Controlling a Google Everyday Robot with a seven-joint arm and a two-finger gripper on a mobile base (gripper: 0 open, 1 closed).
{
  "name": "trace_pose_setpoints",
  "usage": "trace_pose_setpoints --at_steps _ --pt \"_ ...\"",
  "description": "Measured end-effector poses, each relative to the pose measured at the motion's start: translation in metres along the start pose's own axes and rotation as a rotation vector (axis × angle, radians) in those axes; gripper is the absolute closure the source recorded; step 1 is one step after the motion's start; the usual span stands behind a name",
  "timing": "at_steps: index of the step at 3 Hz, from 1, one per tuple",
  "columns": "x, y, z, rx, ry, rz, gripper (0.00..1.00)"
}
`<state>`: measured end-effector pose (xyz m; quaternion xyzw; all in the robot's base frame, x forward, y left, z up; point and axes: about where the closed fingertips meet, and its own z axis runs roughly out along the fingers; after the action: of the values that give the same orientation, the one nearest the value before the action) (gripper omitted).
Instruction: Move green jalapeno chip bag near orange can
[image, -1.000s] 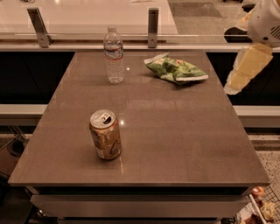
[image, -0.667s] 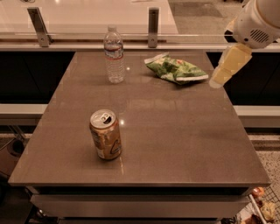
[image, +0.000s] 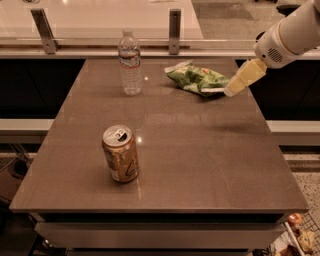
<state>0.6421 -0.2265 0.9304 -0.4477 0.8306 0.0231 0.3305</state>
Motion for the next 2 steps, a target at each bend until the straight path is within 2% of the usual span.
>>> trace_pose_setpoints --at_steps 1,2 --pt "0.007 -0.017 0.027 0.005 -0.033 0.123 0.00" --pt "-0.009 -0.024 0.058 -0.006 -0.047 0.186 0.00"
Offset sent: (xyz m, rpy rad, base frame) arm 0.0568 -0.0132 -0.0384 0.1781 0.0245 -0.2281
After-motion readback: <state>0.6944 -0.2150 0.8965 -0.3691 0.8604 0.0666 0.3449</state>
